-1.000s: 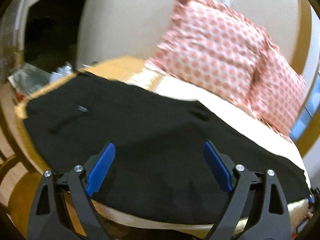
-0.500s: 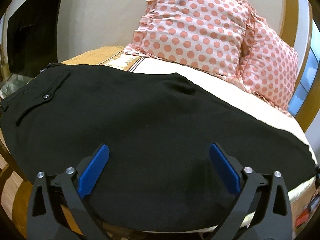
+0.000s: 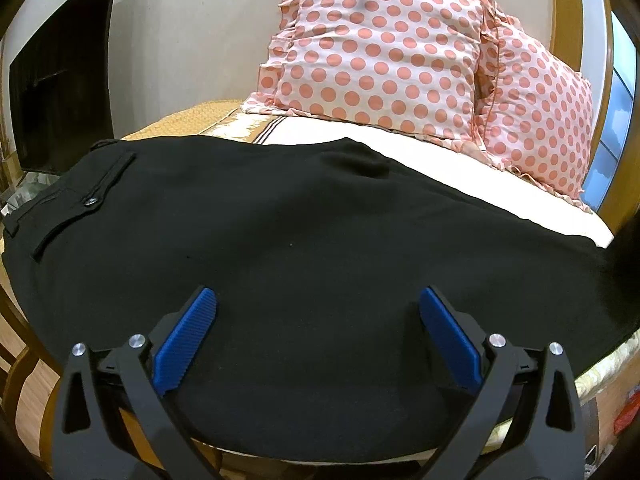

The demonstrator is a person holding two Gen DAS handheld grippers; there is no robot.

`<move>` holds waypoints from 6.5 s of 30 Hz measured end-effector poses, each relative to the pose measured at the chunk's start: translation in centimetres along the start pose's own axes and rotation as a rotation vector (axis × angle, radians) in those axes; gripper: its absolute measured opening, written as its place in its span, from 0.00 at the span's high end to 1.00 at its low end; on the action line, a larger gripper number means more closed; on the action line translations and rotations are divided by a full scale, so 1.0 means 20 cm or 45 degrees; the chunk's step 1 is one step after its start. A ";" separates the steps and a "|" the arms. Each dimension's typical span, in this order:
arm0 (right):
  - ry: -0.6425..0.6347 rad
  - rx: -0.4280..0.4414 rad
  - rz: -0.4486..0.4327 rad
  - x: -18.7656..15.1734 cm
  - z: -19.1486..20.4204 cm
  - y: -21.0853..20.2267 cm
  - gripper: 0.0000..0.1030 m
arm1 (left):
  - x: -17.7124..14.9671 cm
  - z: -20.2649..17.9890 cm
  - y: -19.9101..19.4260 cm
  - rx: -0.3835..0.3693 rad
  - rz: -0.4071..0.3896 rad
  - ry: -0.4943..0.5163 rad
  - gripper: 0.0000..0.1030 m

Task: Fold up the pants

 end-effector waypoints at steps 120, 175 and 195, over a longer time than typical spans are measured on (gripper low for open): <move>-0.625 -0.023 0.381 -0.69 0.52 0.46 0.40 | 0.00 1.10 -0.45 -0.016 -0.375 -1.107 0.53; 0.019 -0.692 0.016 -0.29 -0.61 -0.31 0.22 | -0.12 -1.53 0.16 -0.811 0.305 0.570 0.79; -0.346 -0.303 0.273 -0.35 -0.10 0.10 0.21 | 0.02 -0.83 0.15 -0.335 0.142 0.366 0.02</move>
Point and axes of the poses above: each gripper's, at about its wrist camera, not at the fingertips, and y roughly the way its jaws point, z to its left, x to its top, the point moved 4 cm from there along y, roughly the way its jaws point, and after that the axes turned 11 degrees about -x, right-handed, at the moved point
